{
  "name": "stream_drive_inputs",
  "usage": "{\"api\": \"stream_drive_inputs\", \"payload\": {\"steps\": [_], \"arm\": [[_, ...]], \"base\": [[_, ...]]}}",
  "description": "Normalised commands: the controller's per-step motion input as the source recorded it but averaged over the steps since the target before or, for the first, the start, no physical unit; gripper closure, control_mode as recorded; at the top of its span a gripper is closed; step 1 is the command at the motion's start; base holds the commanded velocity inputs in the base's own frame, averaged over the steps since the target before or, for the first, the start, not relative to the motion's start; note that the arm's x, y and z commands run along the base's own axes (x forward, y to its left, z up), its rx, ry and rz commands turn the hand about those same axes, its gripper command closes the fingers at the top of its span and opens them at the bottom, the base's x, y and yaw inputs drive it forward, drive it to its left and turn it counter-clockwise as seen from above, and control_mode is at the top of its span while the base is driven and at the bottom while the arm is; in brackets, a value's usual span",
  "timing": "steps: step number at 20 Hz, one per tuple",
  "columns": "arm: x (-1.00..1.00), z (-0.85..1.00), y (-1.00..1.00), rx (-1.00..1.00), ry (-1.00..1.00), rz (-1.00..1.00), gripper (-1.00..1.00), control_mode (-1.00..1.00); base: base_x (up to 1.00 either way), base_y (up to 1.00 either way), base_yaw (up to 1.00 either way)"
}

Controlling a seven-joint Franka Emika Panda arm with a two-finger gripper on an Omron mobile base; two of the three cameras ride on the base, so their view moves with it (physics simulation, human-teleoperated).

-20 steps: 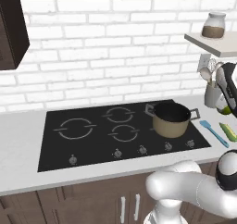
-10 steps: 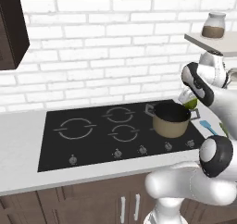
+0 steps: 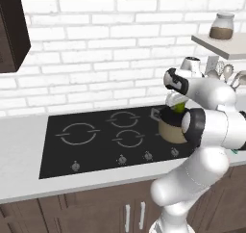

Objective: Put the corn and lime in the pot. Retrieve the spatula and lightly stir the vegetables in the pot.

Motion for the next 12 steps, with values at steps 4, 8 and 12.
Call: {"api": "stream_drive_inputs", "payload": {"steps": [4, 8, 12], "arm": [[0.36, -0.52, 0.00, -0.10, 0.00, -0.04, 1.00, -1.00], [0.27, -0.53, -0.01, -0.11, 0.00, -0.05, 1.00, -1.00], [0.20, -0.44, -0.12, -0.06, 0.00, -0.06, 1.00, -1.00]], "base": [[0.00, 0.00, 0.00], [0.00, 0.00, 0.00], [0.00, 0.00, 0.00]]}}
